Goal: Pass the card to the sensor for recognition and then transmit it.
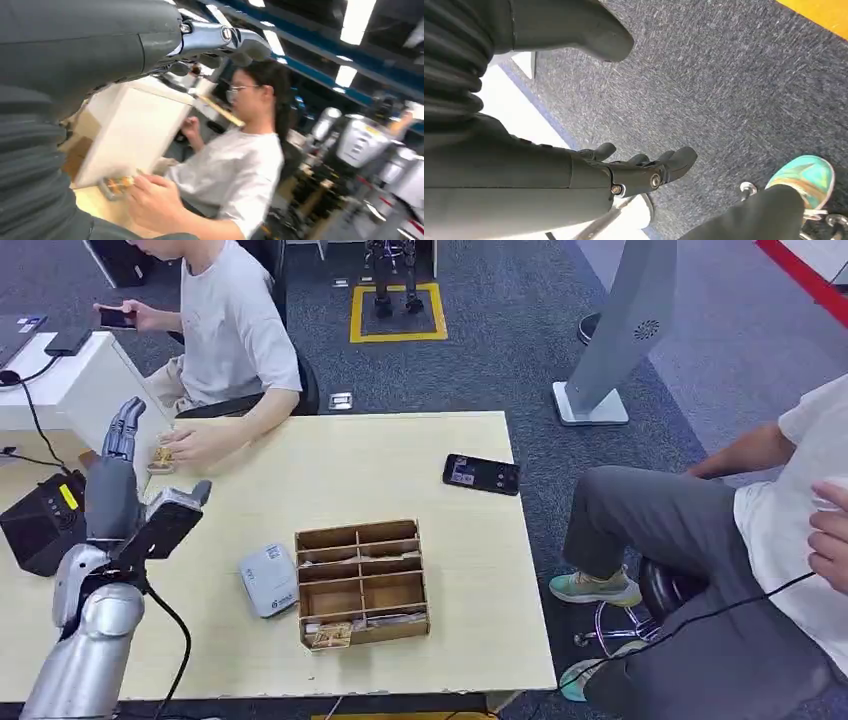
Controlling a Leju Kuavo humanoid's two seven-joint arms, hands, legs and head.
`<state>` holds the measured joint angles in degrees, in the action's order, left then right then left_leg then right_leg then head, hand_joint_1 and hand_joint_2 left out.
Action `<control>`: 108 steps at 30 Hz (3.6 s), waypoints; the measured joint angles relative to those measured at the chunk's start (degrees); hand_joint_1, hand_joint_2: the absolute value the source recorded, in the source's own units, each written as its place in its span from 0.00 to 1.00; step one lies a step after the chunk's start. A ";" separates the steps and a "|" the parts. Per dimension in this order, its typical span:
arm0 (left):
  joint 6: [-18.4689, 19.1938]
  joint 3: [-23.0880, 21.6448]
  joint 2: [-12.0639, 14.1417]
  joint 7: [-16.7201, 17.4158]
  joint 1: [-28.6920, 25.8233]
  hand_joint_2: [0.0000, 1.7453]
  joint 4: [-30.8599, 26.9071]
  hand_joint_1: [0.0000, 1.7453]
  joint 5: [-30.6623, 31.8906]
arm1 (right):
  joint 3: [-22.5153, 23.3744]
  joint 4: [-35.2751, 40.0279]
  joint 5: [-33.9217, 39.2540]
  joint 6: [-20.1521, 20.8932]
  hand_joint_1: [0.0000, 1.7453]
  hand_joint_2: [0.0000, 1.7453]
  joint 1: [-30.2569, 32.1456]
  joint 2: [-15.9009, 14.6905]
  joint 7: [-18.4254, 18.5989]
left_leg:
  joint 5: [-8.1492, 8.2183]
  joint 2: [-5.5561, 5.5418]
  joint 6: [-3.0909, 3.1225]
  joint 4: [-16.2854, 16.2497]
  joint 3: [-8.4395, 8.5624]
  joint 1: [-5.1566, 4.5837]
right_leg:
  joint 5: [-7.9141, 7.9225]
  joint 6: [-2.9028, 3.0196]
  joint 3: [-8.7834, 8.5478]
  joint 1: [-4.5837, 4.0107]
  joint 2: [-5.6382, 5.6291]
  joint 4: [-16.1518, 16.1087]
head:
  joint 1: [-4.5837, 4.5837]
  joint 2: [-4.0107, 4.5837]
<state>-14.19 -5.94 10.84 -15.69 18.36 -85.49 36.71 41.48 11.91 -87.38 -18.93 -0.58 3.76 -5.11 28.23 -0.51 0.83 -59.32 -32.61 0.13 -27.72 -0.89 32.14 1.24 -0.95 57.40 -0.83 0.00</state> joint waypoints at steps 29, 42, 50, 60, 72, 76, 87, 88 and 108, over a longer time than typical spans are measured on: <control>-7.78 -26.30 3.35 0.80 -9.54 1.00 -13.72 0.00 21.93 | 1.14 0.02 -0.63 -0.17 0.00 1.00 0.53 -1.05 -0.33 | -0.02 -0.01 -0.01 0.00 -0.01 -0.02 | 0.03 -0.03 -0.01 0.02 0.03 0.00 | 0.00 0.00; -9.90 -26.70 3.30 4.21 -9.53 1.00 -9.65 0.00 26.52 | 1.14 0.02 -0.76 -0.07 0.00 1.00 0.27 -1.05 0.17 | -0.02 -0.01 -0.02 0.00 -0.01 -0.02 | 0.03 -0.03 -0.01 0.02 0.02 0.00 | 0.00 0.00; -11.14 -26.70 2.34 6.79 -8.80 1.00 -5.48 0.00 29.80 | 1.14 0.02 -0.81 -0.26 0.00 1.00 -0.04 -1.05 -0.31 | -0.02 -0.01 -0.01 0.00 -0.01 -0.02 | 0.04 -0.05 -0.01 0.02 0.02 0.00 | 0.00 0.00; -11.80 -26.65 0.53 11.01 -7.01 1.00 1.41 0.00 33.20 | 1.07 0.02 -0.81 -0.17 0.00 1.00 -0.10 -1.05 0.15 | -0.03 -0.02 -0.02 0.00 -0.01 -0.02 | 0.05 -0.05 -0.01 0.02 0.02 0.00 | 0.00 0.00; -12.28 -26.06 -1.77 13.24 -4.71 1.00 7.46 0.00 34.94 | 0.26 0.00 -0.81 -0.22 0.00 1.00 -0.11 -1.03 0.22 | -0.03 -0.02 -0.01 0.00 -0.01 -0.02 | 0.05 -0.05 -0.01 0.02 0.02 0.00 | 0.00 0.00; -12.30 -25.73 -2.14 13.24 -4.25 1.00 8.23 0.00 34.94 | 0.02 0.00 -0.81 -0.22 0.00 1.00 -0.12 -1.03 0.22 | -0.03 -0.01 -0.01 0.00 -0.01 -0.02 | 0.05 -0.05 -0.01 0.02 0.02 0.00 | 0.00 0.00; -13.00 -25.17 -2.84 13.90 -3.44 1.00 9.75 0.00 34.79 | -0.35 0.00 -0.81 -0.20 0.00 1.00 -0.12 -1.03 0.81 | -0.07 -0.02 0.04 0.00 0.00 -0.02 | 0.06 -0.06 -0.03 0.02 0.03 0.00 | 0.00 0.00; -13.00 -25.08 -2.86 13.90 -3.28 1.00 9.91 0.00 34.66 | -0.37 0.00 -0.81 -0.20 0.00 1.00 -0.12 -1.03 0.83 | -0.07 -0.02 0.04 0.00 -0.01 -0.02 | 0.07 -0.06 -0.03 0.02 0.03 0.00 | 0.00 0.00; -9.74 -23.81 -3.71 10.77 -3.57 1.00 9.54 0.00 28.64 | -0.78 0.00 -0.81 -0.24 0.00 1.00 -0.09 -1.03 0.83 | -0.07 -0.04 0.04 0.00 -0.03 -0.02 | 0.07 -0.06 -0.02 0.02 0.05 0.00 | 0.00 0.00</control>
<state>-23.93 -29.75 7.13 -4.92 14.79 -75.95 65.35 40.70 11.91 -88.19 -19.17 -0.67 2.73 -4.28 28.16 -0.54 0.87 -59.32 -32.64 0.10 -27.65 -0.95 32.12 1.26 -0.90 57.40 -0.83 0.00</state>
